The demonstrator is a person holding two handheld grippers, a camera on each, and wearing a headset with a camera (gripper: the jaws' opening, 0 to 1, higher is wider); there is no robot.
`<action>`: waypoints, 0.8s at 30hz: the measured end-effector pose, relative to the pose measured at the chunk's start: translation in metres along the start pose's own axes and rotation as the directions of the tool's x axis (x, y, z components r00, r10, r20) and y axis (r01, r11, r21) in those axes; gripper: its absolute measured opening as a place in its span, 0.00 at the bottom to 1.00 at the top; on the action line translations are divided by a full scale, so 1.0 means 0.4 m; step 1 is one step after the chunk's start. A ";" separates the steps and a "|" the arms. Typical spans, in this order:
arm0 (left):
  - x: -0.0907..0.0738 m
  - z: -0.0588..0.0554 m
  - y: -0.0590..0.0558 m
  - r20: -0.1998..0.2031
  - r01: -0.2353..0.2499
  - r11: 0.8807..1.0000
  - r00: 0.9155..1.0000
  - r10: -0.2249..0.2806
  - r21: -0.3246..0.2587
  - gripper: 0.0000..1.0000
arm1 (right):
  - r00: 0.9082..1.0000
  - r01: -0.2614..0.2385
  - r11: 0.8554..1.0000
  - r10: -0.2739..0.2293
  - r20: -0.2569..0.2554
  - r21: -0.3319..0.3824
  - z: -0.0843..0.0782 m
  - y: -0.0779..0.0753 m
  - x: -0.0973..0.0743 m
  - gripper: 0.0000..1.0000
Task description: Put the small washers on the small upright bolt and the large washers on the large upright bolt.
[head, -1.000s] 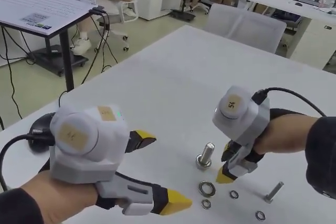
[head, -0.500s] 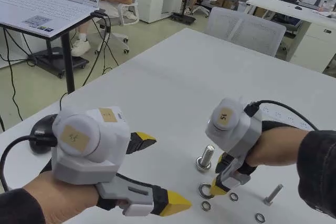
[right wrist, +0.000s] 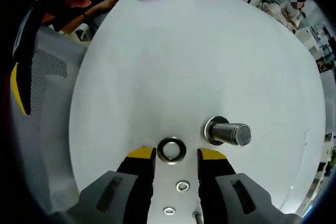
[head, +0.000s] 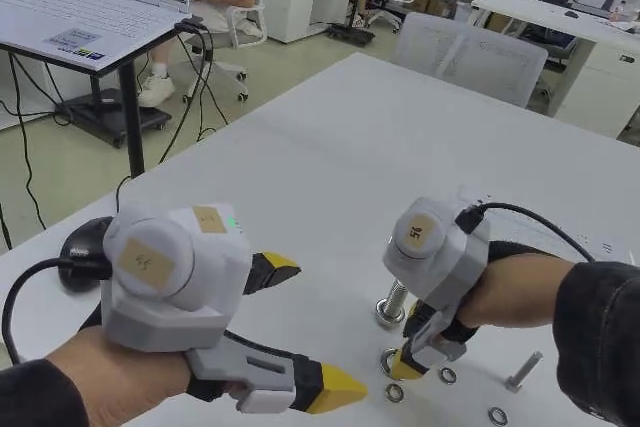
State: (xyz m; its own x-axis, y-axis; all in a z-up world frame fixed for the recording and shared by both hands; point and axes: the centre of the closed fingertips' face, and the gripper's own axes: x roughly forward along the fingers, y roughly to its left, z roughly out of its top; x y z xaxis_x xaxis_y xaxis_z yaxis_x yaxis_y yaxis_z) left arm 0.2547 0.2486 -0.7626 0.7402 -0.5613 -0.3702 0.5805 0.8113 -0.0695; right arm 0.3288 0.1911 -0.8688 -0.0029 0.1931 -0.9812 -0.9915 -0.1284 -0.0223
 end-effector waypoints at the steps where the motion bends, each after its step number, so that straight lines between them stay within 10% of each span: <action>1: 0.000 0.000 0.000 0.000 0.000 1.000 1.000 0.000 -0.001 0.79 | 1.000 -0.002 1.000 0.002 0.001 0.000 0.002 0.000 0.002 0.33; 24: 0.003 -0.001 0.005 0.002 -0.003 1.000 1.000 0.003 -0.004 0.78 | 1.000 0.005 1.000 -0.004 -0.010 0.022 -0.007 -0.013 0.019 0.32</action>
State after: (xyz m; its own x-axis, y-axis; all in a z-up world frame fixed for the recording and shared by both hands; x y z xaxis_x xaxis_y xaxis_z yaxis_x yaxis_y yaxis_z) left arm 0.2565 0.2498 -0.7635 0.7424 -0.5596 -0.3684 0.5773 0.8133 -0.0719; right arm 0.3344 0.1906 -0.8768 0.0028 0.1835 -0.9830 -0.9941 -0.1058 -0.0225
